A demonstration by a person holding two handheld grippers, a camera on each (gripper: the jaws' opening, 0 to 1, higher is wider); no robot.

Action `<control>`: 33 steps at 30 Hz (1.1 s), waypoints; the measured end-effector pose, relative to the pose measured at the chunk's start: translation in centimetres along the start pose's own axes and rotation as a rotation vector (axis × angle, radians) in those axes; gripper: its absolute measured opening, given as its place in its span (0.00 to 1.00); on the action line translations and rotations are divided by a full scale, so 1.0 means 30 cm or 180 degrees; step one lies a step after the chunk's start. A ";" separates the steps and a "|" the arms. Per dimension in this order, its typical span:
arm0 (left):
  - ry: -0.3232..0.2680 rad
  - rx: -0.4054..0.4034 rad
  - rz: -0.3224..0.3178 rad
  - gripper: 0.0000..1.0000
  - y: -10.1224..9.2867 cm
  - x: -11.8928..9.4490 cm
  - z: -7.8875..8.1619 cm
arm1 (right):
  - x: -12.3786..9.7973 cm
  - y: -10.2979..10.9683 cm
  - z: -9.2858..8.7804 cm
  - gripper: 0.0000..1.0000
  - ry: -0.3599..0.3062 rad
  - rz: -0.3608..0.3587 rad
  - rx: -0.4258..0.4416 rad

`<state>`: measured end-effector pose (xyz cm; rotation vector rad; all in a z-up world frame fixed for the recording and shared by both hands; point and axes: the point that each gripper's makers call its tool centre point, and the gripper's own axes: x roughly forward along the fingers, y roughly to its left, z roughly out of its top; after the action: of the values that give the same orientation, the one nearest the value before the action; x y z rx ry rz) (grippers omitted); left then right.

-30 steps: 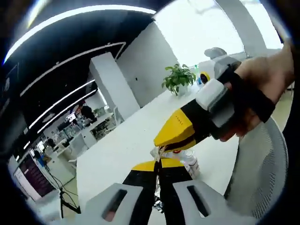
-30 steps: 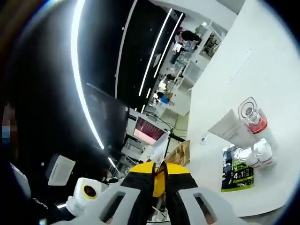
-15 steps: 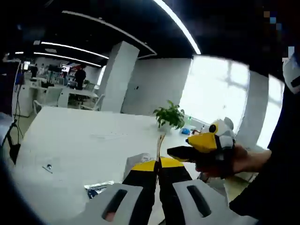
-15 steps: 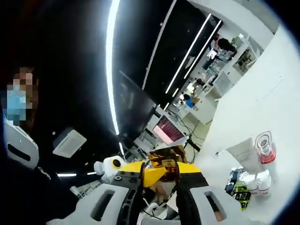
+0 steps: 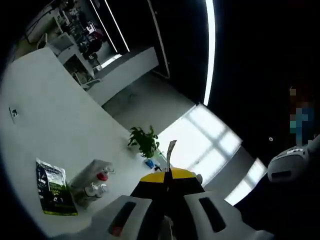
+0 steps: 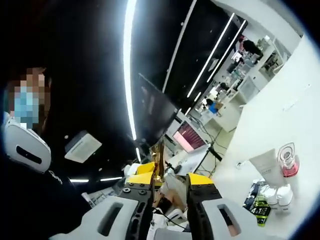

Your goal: Arrange the skincare products in the storage area until every visible bottle or jar stands upright without overlapping.

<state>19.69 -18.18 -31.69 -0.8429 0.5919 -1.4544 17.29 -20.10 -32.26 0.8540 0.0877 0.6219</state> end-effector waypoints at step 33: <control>0.1624 0.1000 -0.0087 0.30 -0.008 -0.043 -0.126 | -0.091 0.056 -0.133 0.00 0.1609 0.0629 -0.0511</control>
<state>16.47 -17.38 -33.94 -0.2291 0.7037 -1.7437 12.99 -18.05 -34.16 0.5382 0.4089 1.0085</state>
